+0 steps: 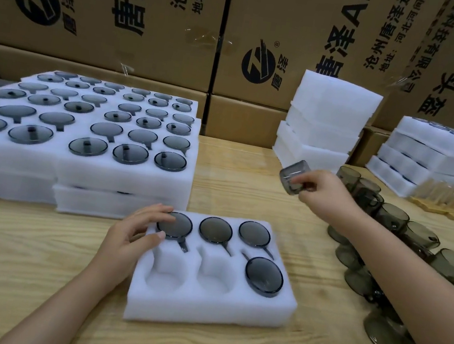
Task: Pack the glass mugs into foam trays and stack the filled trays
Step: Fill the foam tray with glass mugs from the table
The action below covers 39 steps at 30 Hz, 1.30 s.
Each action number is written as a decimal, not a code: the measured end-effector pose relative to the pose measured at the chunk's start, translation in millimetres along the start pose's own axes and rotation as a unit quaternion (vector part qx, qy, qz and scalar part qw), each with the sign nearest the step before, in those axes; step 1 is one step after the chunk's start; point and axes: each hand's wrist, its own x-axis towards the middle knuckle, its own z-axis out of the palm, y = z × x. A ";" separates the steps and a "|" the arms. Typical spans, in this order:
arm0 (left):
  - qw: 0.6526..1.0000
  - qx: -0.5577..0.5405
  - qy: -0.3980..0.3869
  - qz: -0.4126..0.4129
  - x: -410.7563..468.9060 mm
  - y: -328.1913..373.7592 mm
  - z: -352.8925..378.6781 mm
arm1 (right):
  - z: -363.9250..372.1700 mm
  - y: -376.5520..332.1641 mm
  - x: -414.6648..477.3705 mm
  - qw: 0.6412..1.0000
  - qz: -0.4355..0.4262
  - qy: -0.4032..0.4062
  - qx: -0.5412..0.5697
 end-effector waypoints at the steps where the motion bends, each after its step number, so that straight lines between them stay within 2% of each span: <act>1: 1.000 -0.013 0.003 -0.005 -1.1 3.2 0.7 | 2.1 -12.0 -10.1 1.000 -0.011 -0.011 0.015; 5: 1.000 -0.007 0.011 0.021 -6.3 20.1 3.5 | 13.8 -57.0 -46.8 0.993 -0.067 -0.015 0.096; 8: 0.997 0.046 -0.027 0.062 -9.5 31.1 7.2 | 26.2 -87.9 -65.8 0.988 -0.086 -0.052 0.120; 11: 0.990 0.095 -0.062 0.083 -10.7 34.2 11.8 | 42.5 -109.9 -77.5 0.983 -0.082 -0.079 0.143; 13: 0.991 0.103 -0.031 0.080 -9.4 34.2 10.9 | 51.7 -120.4 -81.4 0.977 -0.069 -0.108 0.168; 16: 0.998 0.043 -0.006 0.040 -5.1 33.2 4.7 | 57.8 -129.0 -80.5 0.967 -0.059 -0.150 0.198; 19: 0.998 -0.058 -0.015 0.000 -0.9 29.1 -0.2 | 55.5 -126.6 -73.4 0.985 -0.135 -0.092 0.052; 20: 0.997 -0.078 -0.019 -0.004 -0.3 29.2 -1.4 | 55.5 -124.9 -72.7 0.983 -0.153 -0.091 0.037; 24: 0.995 -0.094 -0.032 -0.008 -1.8 32.9 1.4 | 65.8 -118.3 -78.7 0.954 -0.147 -0.185 0.183; 26: 0.994 -0.104 -0.024 -0.009 -4.2 33.7 3.8 | 67.8 -112.0 -80.6 0.953 -0.149 -0.164 0.205; 31: 0.992 -0.117 0.044 -0.032 -5.1 25.8 -0.6 | 58.8 -86.5 -86.0 0.981 -0.112 -0.069 0.141; 34: 0.992 -0.099 0.056 -0.057 -4.4 16.9 -0.6 | 56.7 -70.8 -94.8 0.989 -0.114 -0.068 0.066; 39: 0.993 -0.048 0.041 -0.099 0.6 7.0 0.1 | 65.6 -64.1 -107.7 0.989 -0.128 -0.075 0.027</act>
